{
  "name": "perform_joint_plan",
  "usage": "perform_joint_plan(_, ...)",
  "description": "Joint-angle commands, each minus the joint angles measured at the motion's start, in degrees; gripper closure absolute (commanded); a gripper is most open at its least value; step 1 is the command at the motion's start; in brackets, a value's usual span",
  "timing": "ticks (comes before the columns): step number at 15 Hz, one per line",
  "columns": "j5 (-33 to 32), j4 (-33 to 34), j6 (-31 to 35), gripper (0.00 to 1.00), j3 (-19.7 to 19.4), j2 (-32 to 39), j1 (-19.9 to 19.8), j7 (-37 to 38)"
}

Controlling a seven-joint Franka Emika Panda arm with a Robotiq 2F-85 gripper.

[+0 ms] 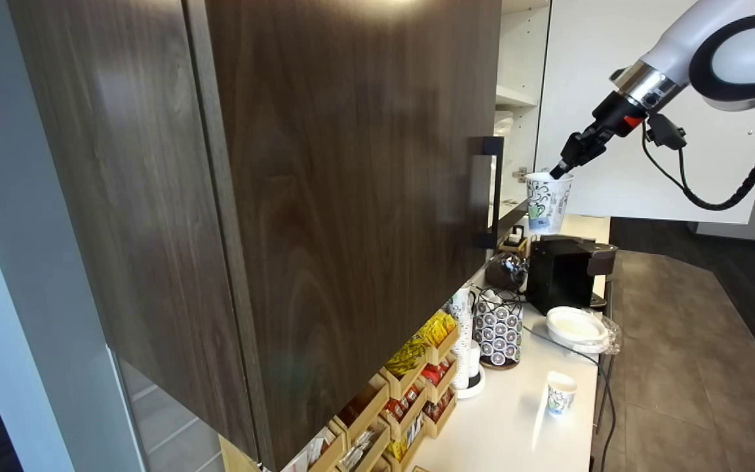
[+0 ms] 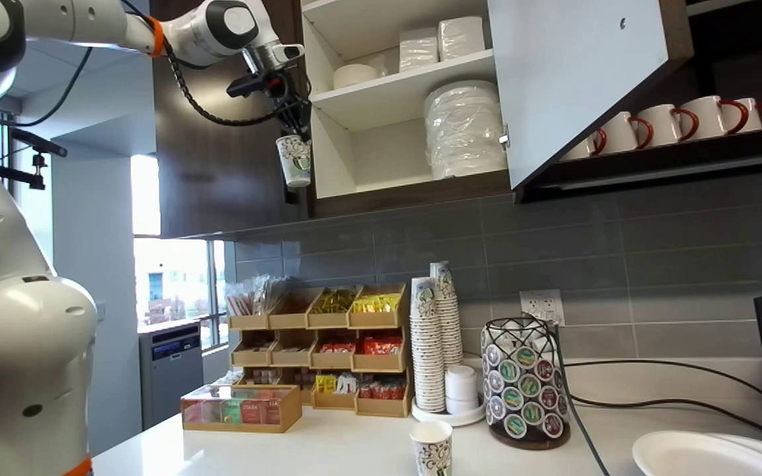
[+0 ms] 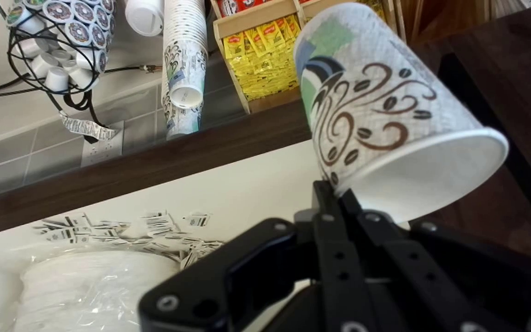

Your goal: Take the cup out of the cupboard then put the other one in

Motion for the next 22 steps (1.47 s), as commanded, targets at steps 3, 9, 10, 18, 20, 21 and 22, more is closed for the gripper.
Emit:
perform_joint_plan(3,1.6,-9.0,1.8,0.99,-0.5,-2.8,0.5,-1.1)
perform_joint_plan(9,3.3,-24.3,4.5,0.99,-1.5,-7.1,0.5,-1.6)
perform_joint_plan(10,3.8,-26.4,6.3,0.99,-1.4,-7.6,0.5,-1.2)
perform_joint_plan(18,9.0,-44.6,28.9,0.99,-1.6,-7.1,2.8,-2.5)
perform_joint_plan(20,10.0,-47.0,33.1,0.99,-1.8,-5.8,3.6,-2.8)
perform_joint_plan(21,10.1,-48.1,35.1,0.99,-1.9,-5.0,3.9,-3.0)
perform_joint_plan(22,10.2,-49.2,37.1,0.99,-1.9,-4.5,4.2,-3.2)
